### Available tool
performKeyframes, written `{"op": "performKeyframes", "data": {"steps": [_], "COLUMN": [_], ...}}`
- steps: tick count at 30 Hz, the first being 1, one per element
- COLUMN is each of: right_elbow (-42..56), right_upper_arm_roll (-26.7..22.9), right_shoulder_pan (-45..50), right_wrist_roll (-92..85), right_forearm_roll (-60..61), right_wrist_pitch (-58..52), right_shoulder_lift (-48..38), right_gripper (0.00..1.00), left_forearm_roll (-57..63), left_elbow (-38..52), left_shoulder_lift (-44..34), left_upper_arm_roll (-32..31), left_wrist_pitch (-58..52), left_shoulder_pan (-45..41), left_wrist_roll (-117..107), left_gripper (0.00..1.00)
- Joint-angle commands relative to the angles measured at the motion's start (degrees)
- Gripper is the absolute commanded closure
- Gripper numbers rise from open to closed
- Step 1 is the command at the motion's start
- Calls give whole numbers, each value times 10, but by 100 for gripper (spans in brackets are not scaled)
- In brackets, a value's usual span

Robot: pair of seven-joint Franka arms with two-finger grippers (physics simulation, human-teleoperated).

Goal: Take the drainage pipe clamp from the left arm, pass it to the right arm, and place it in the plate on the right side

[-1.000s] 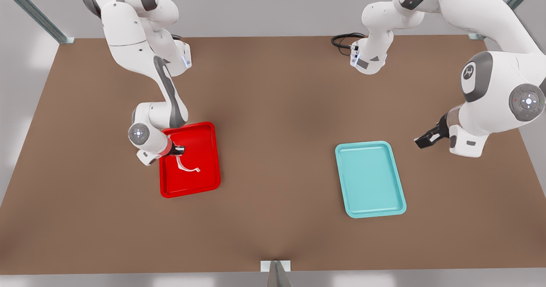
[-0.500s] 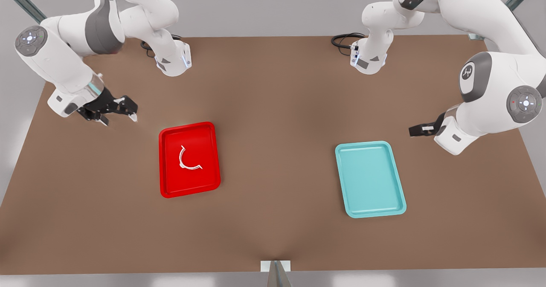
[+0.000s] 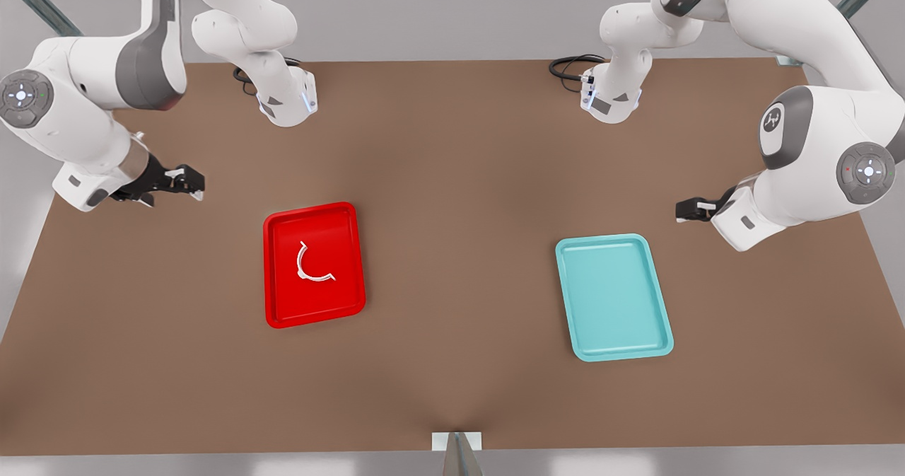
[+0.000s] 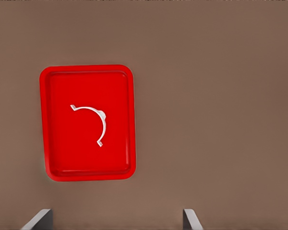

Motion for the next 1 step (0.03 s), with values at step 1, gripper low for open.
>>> {"op": "performKeyframes", "data": {"steps": [1], "right_elbow": [12], "right_upper_arm_roll": [-2], "right_shoulder_pan": [4], "right_wrist_roll": [-34], "right_forearm_roll": [3], "right_wrist_pitch": [-9], "right_shoulder_lift": [3], "right_gripper": [0], "left_forearm_roll": [0], "left_elbow": [0], "left_shoulder_lift": [-1], "left_upper_arm_roll": [0], "left_wrist_pitch": [0], "left_shoulder_pan": [0], "left_wrist_roll": [87], "left_gripper": [0]}}
